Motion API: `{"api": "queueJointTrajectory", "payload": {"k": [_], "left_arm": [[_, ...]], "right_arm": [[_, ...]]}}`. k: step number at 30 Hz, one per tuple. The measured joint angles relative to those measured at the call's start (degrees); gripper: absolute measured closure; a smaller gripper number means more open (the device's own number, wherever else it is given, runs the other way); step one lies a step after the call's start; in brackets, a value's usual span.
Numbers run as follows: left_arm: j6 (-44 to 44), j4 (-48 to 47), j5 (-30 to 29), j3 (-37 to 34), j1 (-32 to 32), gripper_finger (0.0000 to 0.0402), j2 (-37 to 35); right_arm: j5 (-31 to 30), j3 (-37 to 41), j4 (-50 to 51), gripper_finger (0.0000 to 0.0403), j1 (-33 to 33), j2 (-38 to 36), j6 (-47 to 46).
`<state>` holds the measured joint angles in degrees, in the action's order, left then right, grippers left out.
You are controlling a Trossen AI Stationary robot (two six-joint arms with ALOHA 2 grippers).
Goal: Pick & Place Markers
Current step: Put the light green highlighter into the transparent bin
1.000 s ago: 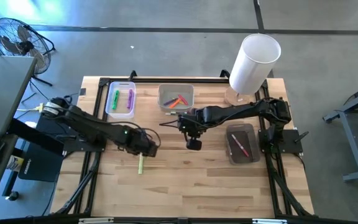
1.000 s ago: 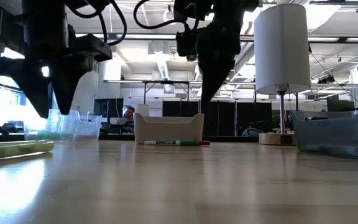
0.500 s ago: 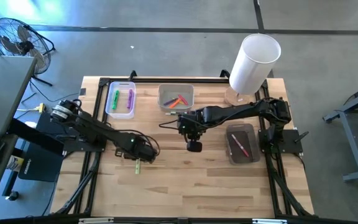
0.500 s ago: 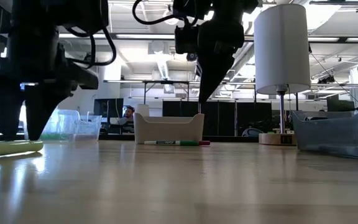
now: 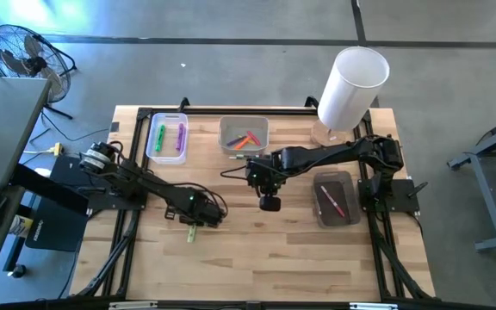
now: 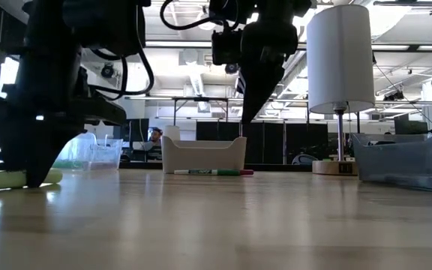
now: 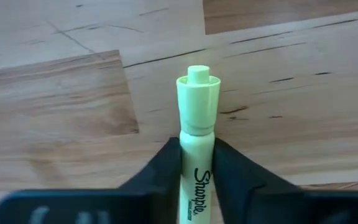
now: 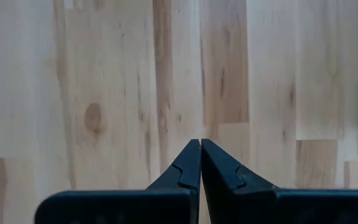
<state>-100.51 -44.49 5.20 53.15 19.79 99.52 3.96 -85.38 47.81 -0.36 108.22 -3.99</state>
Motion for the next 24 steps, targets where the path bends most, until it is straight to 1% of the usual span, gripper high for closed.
{"api": "queueJointTrajectory", "payload": {"k": [1, 6, 10, 12, 13, 15, 18, 20, 22, 24], "left_arm": [[0.0, 0.0, 0.0, 0.0, 0.0, 0.0349, 0.1], [0.0, -0.2, -2.2, 0.0, 0.1, 0.0347, 0.2], [0.7, -0.4, -3.0, -0.3, 0.2, 0.0347, -2.2], [1.4, 0.1, -5.2, -0.6, 0.2, 0.0347, -4.9], [1.5, 0.0, -7.6, -0.8, 0.3, 0.0347, -6.3], [1.6, 1.4, -13.0, -0.5, 0.1, 0.0347, -9.7], [4.2, 0.9, -19.9, -0.5, 0.0, 0.0347, -15.9], [8.1, 2.2, -22.9, -0.3, -0.8, 0.0347, -19.3], [12.8, 1.1, -24.6, 0.5, -2.6, 0.0347, -22.0], [19.4, -0.2, -26.0, 1.8, -5.9, 0.0347, -23.8]], "right_arm": [[0.3, 0.0, -0.2, 0.0402, 0.0, 0.0, 0.0], [0.9, 0.0, 0.0, 0.0402, 0.0, 0.0, -0.1], [0.8, 0.0, 1.9, 0.0401, 0.0, 0.0, 0.0], [0.8, 0.2, 1.9, 0.0402, 0.0, 0.0, 0.0], [0.9, 0.9, 1.2, 0.0402, 0.0, -0.2, 0.0], [1.7, 4.2, -1.1, 0.0402, 0.0, -1.6, -0.6], [4.7, 12.5, -9.3, 0.0402, 0.0, -5.8, -3.8], [6.5, 18.8, -15.2, 0.0402, 0.0, -9.8, -6.1], [6.6, 24.4, -21.5, 0.0402, 0.0, -13.8, -8.1], [5.1, 28.6, -26.5, 0.0402, 0.0, -17.6, -10.5]]}}
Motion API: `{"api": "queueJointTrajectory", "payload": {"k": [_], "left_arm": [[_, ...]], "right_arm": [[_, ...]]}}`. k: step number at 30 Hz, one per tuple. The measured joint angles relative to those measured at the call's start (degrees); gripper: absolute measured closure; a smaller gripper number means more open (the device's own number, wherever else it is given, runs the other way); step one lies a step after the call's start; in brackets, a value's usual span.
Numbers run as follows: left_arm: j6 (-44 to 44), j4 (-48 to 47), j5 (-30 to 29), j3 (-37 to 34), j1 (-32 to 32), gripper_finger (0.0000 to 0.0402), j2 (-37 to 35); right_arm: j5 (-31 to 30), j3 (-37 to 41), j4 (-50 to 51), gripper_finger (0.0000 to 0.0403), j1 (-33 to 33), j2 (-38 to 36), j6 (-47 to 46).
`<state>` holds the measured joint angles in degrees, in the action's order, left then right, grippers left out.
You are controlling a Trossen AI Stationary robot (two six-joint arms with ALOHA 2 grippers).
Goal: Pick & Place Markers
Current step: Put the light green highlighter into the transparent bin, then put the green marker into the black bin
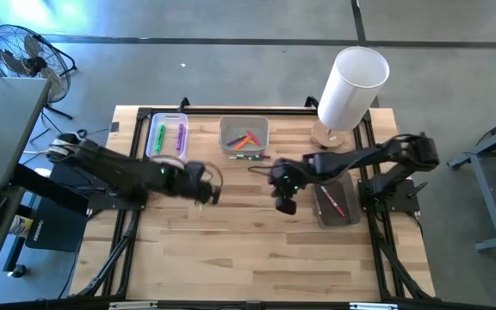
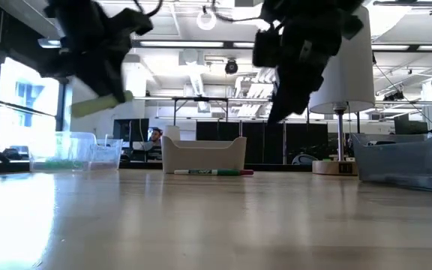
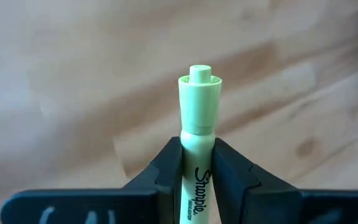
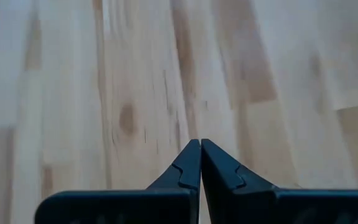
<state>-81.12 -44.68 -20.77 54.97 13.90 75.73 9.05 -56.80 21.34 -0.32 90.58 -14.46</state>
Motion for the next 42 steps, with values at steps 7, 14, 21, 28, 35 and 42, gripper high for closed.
{"api": "queueJointTrajectory", "payload": {"k": [7, 14, 21, 28, 35, 42], "left_arm": [[27.4, -6.3, 3.8, 6.5, -19.5, 0.0347, -0.8], [48.5, -9.4, 12.8, 8.3, -44.3, 0.0347, -0.8], [60.2, -12.9, 16.1, 6.5, -62.8, 0.0347, -0.9], [67.4, -3.8, 19.5, -0.1, -73.9, 0.0347, -0.8], [68.0, 1.1, 21.1, -1.5, -76.2, 0.0295, -0.8], [68.0, 1.2, 20.2, -1.4, -76.2, 0.0186, -0.8]], "right_arm": [[-3.5, 6.0, -9.3, 0.0402, -0.8, -8.0, -9.0], [-7.9, 5.1, -9.4, 0.0403, -0.8, -8.1, -14.6], [-12.9, 5.1, -11.3, 0.0403, -2.7, -8.1, -21.7], [-15.6, 5.1, -13.3, 0.0402, -5.1, -8.1, -26.2], [-15.8, 5.0, -13.7, 0.0402, -7.0, -8.1, -27.7], [-15.8, 5.0, -14.0, 0.0402, -7.6, -8.1, -27.6]]}}
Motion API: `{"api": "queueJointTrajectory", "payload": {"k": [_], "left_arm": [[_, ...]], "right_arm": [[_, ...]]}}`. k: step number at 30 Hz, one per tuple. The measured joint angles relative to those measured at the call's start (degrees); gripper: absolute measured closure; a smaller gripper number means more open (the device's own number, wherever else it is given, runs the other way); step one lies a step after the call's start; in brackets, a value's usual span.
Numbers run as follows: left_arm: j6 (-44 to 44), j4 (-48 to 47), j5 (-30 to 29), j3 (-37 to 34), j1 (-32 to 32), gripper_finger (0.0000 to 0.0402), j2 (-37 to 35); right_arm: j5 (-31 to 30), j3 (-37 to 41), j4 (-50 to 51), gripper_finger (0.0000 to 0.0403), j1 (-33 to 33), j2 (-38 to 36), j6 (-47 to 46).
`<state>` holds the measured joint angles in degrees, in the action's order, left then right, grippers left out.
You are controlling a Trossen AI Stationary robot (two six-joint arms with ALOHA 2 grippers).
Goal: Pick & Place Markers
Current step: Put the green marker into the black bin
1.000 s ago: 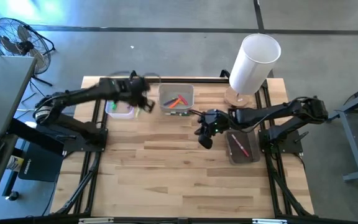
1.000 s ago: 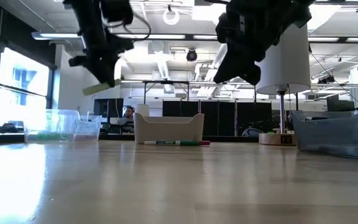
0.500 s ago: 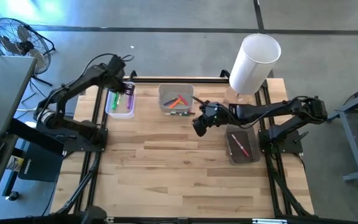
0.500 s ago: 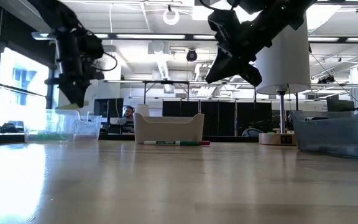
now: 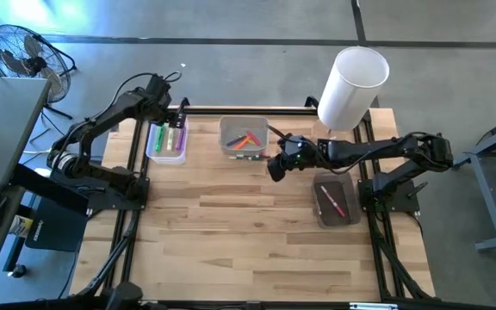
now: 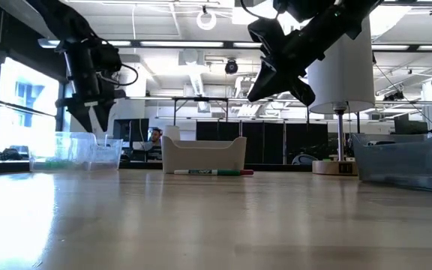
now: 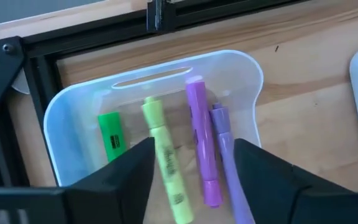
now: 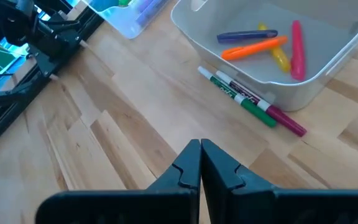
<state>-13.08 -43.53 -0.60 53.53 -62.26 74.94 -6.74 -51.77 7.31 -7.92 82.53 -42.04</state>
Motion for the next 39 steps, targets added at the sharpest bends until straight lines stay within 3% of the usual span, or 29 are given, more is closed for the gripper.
{"api": "queueJointTrajectory", "payload": {"k": [4, 8, 13, 15, 17, 22, 25, 28, 33, 39], "left_arm": [[-0.3, -1.0, 0.6, 1.8, 0.0, 0.0179, -0.5], [-2.3, -2.6, 1.3, 3.8, 1.3, 0.0211, -3.7], [-6.4, -2.5, 1.5, 4.6, 9.7, 0.0312, -8.9], [-6.9, -2.4, 1.5, 4.6, 14.7, 0.0366, -10.7], [-8.5, -2.4, 1.4, 4.7, 20.9, 0.0391, -11.4], [-17.1, -2.2, -1.8, 4.5, 39.0, 0.0378, -10.8], [-23.7, -1.4, -6.2, 3.8, 49.0, 0.0393, -8.0], [-25.1, 0.8, -7.2, 3.8, 56.6, 0.0398, -4.7], [-27.1, 2.7, -7.0, 3.8, 64.3, 0.0399, 0.8], [-29.3, 6.2, -7.6, 2.3, 70.8, 0.0401, 4.1]], "right_arm": [[0.3, 0.0, 0.0, 0.0402, 0.1, 0.0, 1.0], [1.2, 0.0, 0.1, 0.0403, 0.1, 0.0, 2.4], [1.1, 0.0, 0.1, 0.0402, 0.1, 0.0, 8.8], [1.2, 0.0, 0.1, 0.0402, 0.1, 0.0, 12.7], [1.3, 0.0, 0.1, 0.0402, 0.1, 0.0, 14.4], [1.8, 0.0, 0.3, 0.0402, 0.1, 0.0, 18.1], [4.7, 0.0, 0.3, 0.0402, 0.1, 0.0, 20.8], [7.4, 0.0, 0.4, 0.0402, 0.1, 0.0, 24.0], [8.8, 0.0, 0.6, 0.0402, 0.7, 0.0, 29.3], [8.0, 0.0, 0.6, 0.0403, 2.5, -0.1, 28.1]]}}
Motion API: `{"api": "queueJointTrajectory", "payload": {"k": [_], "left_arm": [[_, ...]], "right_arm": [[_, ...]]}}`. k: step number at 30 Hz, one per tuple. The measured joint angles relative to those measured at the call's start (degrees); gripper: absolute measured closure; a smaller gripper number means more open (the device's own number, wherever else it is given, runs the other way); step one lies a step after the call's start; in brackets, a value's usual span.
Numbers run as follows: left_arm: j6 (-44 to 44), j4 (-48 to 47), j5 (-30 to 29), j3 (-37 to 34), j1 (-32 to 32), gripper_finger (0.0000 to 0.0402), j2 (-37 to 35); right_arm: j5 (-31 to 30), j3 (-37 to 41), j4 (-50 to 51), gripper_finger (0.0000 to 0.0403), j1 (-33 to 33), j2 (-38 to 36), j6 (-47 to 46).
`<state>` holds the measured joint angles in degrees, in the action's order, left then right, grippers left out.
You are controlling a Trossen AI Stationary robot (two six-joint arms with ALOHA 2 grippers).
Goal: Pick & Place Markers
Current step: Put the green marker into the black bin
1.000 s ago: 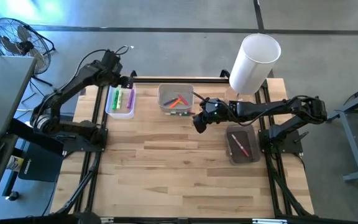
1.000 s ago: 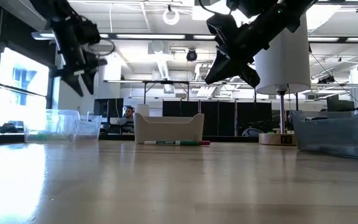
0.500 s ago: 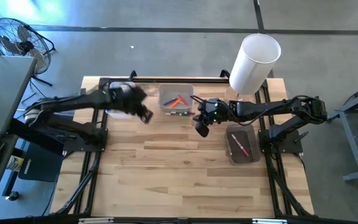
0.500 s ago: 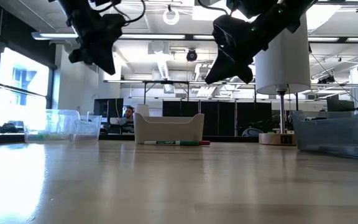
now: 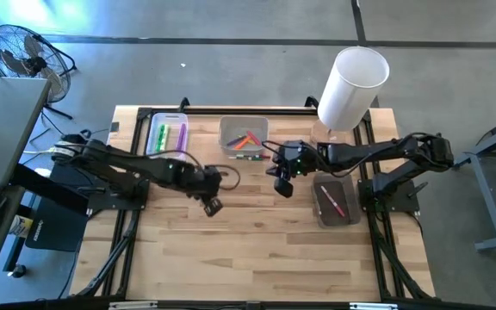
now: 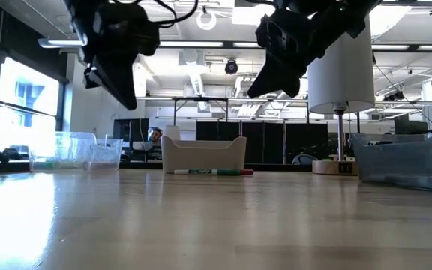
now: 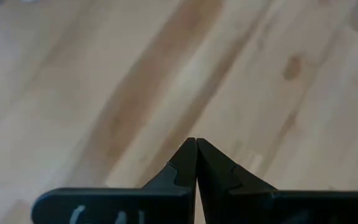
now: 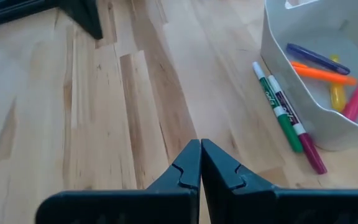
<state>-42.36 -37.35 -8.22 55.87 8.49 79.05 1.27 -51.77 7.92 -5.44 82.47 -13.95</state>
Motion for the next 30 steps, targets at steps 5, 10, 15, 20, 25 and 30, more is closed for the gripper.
{"api": "queueJointTrajectory", "payload": {"k": [5, 10, 15, 20, 25, 30], "left_arm": [[0.0, 7.4, 0.0, -7.4, 2.6, 0.0401, -2.4], [0.1, 9.7, 2.2, -13.6, 2.8, 0.0401, -6.0], [1.9, 10.4, 3.2, -18.0, 2.8, 0.0401, -12.3], [3.1, 7.5, 4.2, -22.1, 2.8, 0.0401, -21.0], [3.3, 4.2, 4.4, -24.5, 2.8, 0.0401, -29.7], [4.3, 1.3, 4.2, -24.7, 2.8, 0.0401, -36.6]], "right_arm": [[-7.8, 0.1, 0.0, 0.0403, 4.2, 0.9, -2.7], [-14.4, 0.1, -4.0, 0.0403, 7.5, 7.4, -11.1], [-21.7, -0.6, -13.4, 0.0402, 8.0, 16.9, -22.3], [-28.7, -7.6, -15.2, 0.0402, 7.0, 25.9, -28.5], [-37.9, -16.3, -14.6, 0.0402, 6.3, 34.3, -30.4], [-43.0, -21.8, -13.4, 0.0402, 4.5, 39.4, -32.5]]}}
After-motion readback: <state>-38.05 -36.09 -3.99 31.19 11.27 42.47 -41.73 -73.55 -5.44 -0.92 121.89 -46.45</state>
